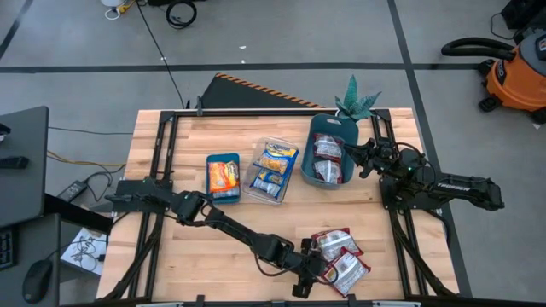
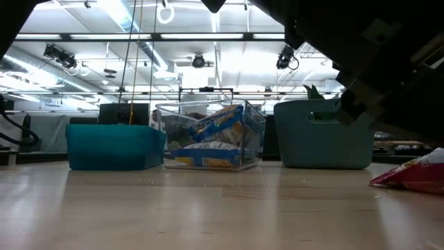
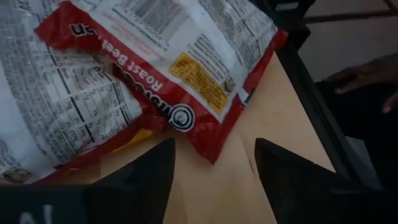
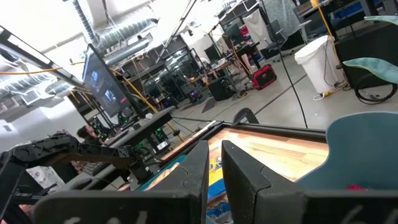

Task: Sort Maruchan noodles
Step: Put the red noodle pack into the dark green bin

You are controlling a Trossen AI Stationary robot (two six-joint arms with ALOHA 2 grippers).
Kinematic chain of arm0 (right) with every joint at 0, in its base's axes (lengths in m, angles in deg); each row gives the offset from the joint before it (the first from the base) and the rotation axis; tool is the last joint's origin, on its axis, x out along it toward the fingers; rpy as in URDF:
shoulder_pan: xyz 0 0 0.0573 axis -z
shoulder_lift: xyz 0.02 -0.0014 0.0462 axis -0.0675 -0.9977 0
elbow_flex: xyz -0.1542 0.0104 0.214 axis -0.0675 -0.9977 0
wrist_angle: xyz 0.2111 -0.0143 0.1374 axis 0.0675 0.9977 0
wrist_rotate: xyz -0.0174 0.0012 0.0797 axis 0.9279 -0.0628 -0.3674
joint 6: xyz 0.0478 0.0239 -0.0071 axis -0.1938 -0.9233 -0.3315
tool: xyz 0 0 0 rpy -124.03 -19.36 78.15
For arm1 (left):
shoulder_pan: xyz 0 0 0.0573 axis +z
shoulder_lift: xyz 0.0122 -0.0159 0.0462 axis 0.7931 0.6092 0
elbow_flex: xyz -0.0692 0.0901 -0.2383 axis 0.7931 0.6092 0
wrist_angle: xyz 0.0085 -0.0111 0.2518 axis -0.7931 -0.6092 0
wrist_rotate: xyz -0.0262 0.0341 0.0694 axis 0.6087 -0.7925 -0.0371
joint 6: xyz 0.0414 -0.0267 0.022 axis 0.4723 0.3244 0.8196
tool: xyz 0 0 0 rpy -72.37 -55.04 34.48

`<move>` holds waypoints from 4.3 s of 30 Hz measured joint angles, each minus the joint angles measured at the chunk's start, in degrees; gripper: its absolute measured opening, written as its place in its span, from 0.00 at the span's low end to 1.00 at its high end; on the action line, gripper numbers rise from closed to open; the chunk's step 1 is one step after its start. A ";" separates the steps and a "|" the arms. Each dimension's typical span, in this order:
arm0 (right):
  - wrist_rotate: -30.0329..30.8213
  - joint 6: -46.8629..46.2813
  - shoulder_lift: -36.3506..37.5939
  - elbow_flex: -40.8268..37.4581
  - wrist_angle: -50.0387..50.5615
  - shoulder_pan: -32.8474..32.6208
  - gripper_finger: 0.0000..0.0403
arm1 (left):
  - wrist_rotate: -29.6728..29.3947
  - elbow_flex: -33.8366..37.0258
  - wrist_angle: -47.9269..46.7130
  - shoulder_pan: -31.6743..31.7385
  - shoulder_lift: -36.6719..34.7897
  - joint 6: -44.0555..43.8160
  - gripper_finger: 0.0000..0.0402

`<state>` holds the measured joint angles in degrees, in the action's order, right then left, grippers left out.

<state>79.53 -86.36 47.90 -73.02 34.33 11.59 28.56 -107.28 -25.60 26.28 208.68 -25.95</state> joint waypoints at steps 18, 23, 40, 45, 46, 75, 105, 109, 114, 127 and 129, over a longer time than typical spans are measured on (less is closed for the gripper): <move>-0.04 0.00 0.00 0.00 -0.01 -0.01 0.12 | -1.78 0.04 5.44 0.04 2.19 -4.88 0.52; -0.04 0.00 0.00 0.00 0.00 0.00 0.12 | -2.89 0.04 4.95 0.16 2.19 -4.84 0.39; -0.05 0.00 0.00 0.00 -0.02 -0.02 0.12 | 7.93 -0.04 9.42 4.75 1.14 -4.92 0.03; -0.04 0.00 0.02 0.00 -0.01 -0.01 0.12 | 10.43 -0.15 10.02 6.76 -2.99 -2.43 0.03; -0.04 0.00 0.02 0.00 0.02 0.00 0.12 | 10.44 -0.19 9.98 7.08 -3.87 -1.74 0.03; -0.04 0.00 0.00 0.00 0.00 0.00 0.12 | -0.73 -0.17 4.77 25.25 -18.75 19.16 0.05; -0.02 0.00 0.00 0.00 -0.02 -0.01 0.12 | 3.81 -2.56 -13.66 30.30 -15.10 15.04 0.37; -0.02 0.00 0.00 -0.02 0.00 -0.02 0.12 | 3.86 -4.91 -12.65 27.87 -15.28 15.61 0.42; -0.02 0.00 0.00 0.00 -0.02 0.00 0.12 | 7.09 -4.94 -13.18 22.42 -14.57 15.30 0.44; -0.04 0.00 0.00 0.00 -0.02 -0.02 0.12 | -5.14 -4.85 -16.26 8.12 -6.68 18.30 0.44; -0.04 0.00 0.00 -0.02 -0.01 -0.02 0.12 | -12.54 -4.85 -16.04 6.55 -5.97 18.43 0.44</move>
<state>79.49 -86.36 47.90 -73.04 34.32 11.58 16.02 -112.13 -41.64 32.82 202.71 -7.52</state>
